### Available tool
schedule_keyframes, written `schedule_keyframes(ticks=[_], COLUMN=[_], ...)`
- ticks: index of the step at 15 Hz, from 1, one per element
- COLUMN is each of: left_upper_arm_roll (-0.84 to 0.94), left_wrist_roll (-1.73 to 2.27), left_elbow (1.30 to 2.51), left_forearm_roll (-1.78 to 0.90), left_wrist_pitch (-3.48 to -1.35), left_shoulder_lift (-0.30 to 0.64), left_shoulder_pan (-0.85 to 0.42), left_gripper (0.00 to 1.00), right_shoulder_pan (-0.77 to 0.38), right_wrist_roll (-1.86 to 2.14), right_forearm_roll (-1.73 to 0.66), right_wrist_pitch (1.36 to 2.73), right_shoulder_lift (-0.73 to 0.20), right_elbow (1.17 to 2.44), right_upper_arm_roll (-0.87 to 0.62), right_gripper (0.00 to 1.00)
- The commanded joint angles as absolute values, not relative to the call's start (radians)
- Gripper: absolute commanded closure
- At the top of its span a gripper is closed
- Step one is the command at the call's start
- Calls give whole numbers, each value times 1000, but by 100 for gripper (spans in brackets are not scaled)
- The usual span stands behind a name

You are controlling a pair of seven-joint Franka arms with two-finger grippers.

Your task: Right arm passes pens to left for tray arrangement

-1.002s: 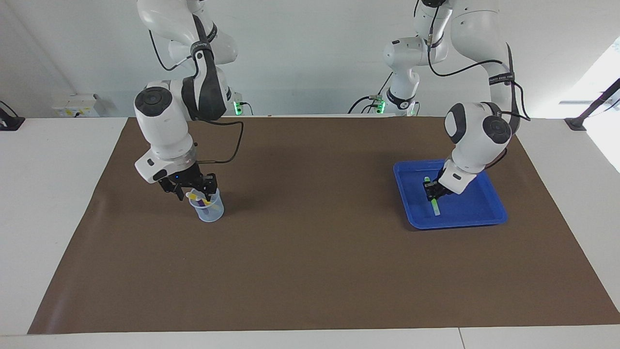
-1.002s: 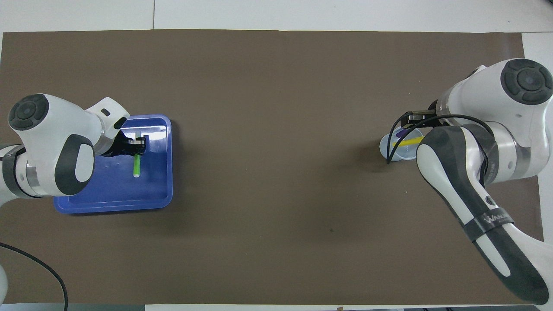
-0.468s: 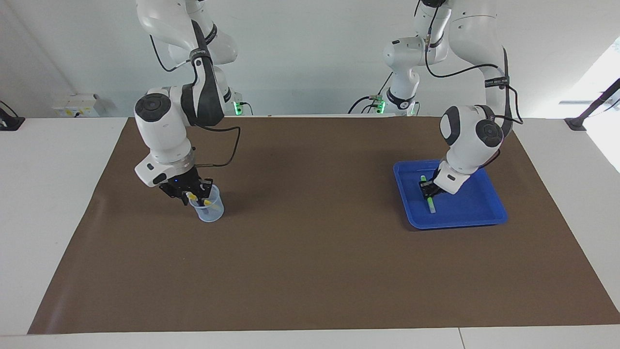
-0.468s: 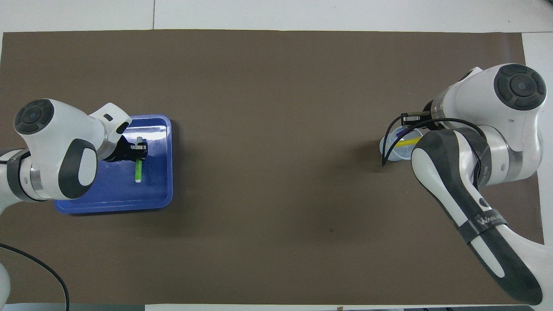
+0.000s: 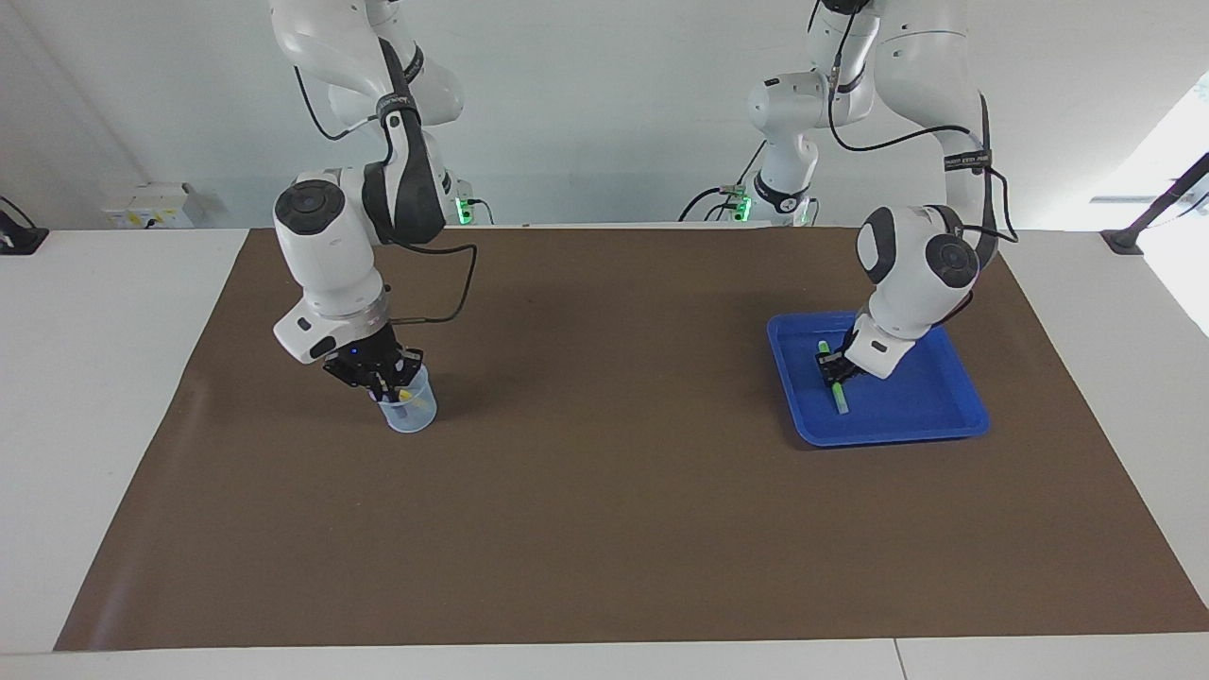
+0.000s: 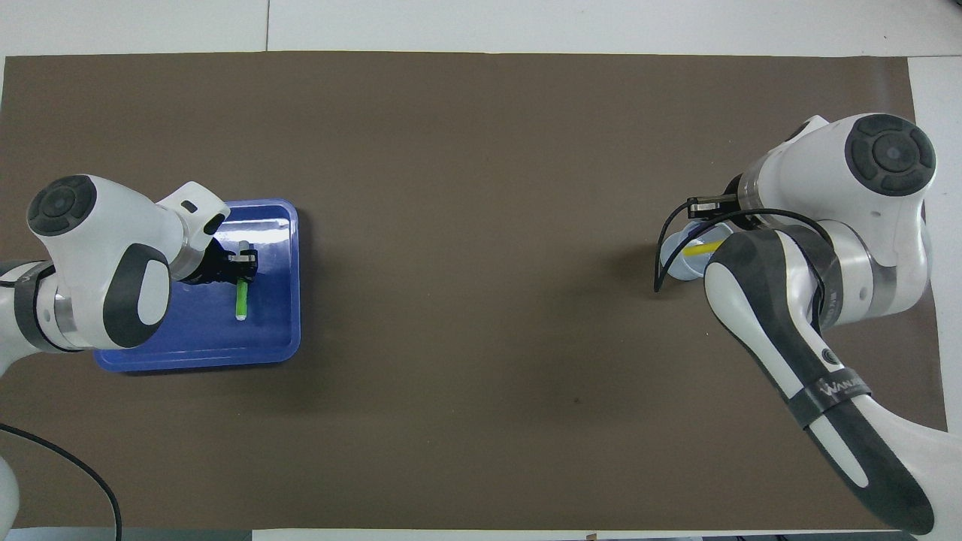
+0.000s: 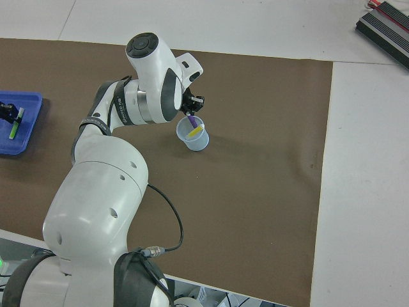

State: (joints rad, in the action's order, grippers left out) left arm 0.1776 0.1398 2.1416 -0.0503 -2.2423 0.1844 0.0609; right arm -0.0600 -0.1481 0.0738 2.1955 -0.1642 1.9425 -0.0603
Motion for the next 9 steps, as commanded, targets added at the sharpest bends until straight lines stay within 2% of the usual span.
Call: schedule_keyframes(ticks=[1, 5, 9], left_upper_arm_roll=[184, 184, 184], left_wrist_roll=[160, 161, 163], left_elbow=[2180, 2178, 2166], left_forearm_roll=[-31, -31, -32], left_wrist_pitch=[-2255, -2261, -2250], left_shoulder_lift=[147, 147, 150], left_shoulder_pan=[71, 71, 71], left_gripper=[0, 0, 0], right_shoulder_pan=[-57, -57, -57], right_wrist_roll=[-149, -150, -152], right_forearm_roll=[75, 75, 51], right_wrist_pitch=[2204, 2158, 1996], right_shoulder_lift=[-132, -63, 15], right_elbow=[1960, 1948, 1864], right_upper_arm_roll=[-64, -64, -93], right_gripper=[100, 100, 100])
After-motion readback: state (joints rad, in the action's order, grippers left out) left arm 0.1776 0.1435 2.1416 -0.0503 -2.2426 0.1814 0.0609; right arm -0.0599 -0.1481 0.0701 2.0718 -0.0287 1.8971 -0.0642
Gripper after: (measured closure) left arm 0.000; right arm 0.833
